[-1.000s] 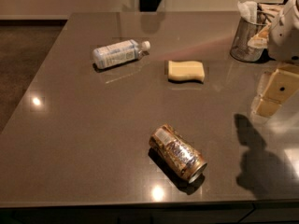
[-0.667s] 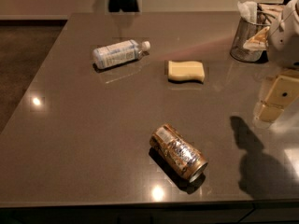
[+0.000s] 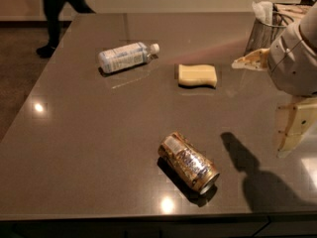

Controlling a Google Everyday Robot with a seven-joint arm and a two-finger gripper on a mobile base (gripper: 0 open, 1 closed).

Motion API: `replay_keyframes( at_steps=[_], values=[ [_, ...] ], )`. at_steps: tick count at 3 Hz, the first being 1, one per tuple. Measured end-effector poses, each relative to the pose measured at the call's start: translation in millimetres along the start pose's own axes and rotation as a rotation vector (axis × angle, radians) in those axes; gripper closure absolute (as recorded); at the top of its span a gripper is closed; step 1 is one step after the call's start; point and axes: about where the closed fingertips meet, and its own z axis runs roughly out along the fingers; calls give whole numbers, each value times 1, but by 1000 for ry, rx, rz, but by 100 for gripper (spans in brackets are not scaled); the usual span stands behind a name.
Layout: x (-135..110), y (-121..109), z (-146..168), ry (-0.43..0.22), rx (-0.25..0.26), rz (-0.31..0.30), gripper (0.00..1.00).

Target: Place orange can upright

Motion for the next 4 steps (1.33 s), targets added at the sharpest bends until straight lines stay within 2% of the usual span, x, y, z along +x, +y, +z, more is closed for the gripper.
replay_keyframes(
  at_steps=[1, 2, 4],
  values=[
    [-17, 13, 13, -17, -56, -201, 0],
    [-32, 24, 23, -58, -90, -400, 0],
    [-71, 49, 39, -211, -192, -818, 0]
  ],
)
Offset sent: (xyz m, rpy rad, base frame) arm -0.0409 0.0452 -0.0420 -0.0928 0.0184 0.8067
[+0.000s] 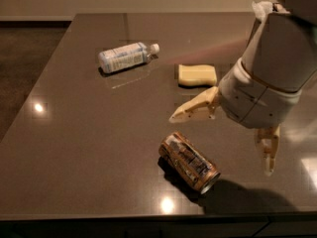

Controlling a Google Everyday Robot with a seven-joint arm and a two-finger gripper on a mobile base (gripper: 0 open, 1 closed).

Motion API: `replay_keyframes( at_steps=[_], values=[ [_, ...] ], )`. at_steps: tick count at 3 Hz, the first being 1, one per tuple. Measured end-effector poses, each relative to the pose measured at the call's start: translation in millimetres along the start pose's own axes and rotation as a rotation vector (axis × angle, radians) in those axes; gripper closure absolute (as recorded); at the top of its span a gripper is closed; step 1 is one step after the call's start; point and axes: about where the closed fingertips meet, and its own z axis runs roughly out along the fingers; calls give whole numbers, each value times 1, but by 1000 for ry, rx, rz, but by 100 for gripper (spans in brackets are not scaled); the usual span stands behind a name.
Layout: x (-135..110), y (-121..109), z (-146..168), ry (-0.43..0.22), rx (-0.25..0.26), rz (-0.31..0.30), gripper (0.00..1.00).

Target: Place orange can upright

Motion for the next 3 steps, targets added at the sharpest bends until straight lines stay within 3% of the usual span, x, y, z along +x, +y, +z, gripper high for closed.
replay_keyframes(
  at_steps=[1, 2, 3],
  values=[
    [-11, -6, 10, -21, -35, -222, 0],
    [-16, -9, 20, -28, -19, -369, 0],
    [-15, -11, 19, -19, -14, -399, 0]
  ],
)
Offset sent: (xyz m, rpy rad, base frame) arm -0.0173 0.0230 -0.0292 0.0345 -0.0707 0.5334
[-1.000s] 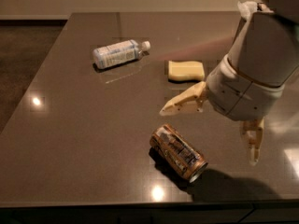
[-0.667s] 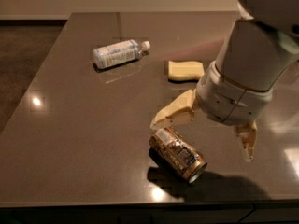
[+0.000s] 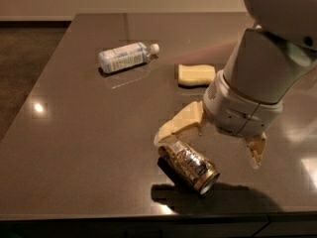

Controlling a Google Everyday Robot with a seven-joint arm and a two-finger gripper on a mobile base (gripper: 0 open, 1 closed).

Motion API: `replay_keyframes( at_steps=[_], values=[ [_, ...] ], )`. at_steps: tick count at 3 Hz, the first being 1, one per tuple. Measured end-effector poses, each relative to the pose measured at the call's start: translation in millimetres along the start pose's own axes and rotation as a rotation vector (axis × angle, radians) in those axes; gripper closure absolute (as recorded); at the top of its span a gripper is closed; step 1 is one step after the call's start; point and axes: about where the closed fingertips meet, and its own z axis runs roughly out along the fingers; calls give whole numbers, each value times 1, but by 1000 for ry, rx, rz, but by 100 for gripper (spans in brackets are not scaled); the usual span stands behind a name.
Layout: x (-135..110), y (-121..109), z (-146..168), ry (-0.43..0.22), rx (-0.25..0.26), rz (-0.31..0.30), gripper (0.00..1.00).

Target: Place orange can upright

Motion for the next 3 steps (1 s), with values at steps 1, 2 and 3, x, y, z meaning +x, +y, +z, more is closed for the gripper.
replay_keyframes(
  at_steps=[1, 2, 3],
  values=[
    [0, -4, 1, 12, -28, -61, 0],
    [-3, -12, 5, 19, -103, -198, 0],
    [-1, -13, 12, 21, -171, -316, 0]
  ],
)
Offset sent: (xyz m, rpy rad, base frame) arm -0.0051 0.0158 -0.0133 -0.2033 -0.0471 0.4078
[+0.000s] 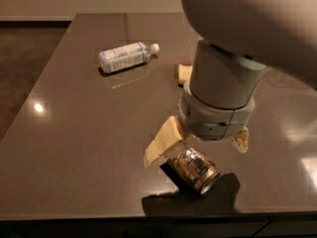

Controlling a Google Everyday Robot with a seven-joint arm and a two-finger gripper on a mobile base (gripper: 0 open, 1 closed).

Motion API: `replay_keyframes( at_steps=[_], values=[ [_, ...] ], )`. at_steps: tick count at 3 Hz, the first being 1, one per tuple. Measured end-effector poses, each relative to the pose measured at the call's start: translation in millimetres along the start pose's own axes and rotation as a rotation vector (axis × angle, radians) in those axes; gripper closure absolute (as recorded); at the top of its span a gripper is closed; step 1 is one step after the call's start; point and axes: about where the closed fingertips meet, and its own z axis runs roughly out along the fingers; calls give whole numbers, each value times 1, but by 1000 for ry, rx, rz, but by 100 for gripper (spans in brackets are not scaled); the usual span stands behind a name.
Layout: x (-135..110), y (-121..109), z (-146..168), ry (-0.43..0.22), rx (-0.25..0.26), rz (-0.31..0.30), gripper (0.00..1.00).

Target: Place orange can upright

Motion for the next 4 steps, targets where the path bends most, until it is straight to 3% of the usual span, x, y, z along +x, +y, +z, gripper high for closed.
replay_keyframes(
  at_steps=[1, 2, 4],
  values=[
    [2, 4, 7, 1, -35, -86, 0],
    [-1, 8, 16, -7, -36, -149, 0],
    [-3, 14, 40, -29, -25, -201, 0]
  ],
)
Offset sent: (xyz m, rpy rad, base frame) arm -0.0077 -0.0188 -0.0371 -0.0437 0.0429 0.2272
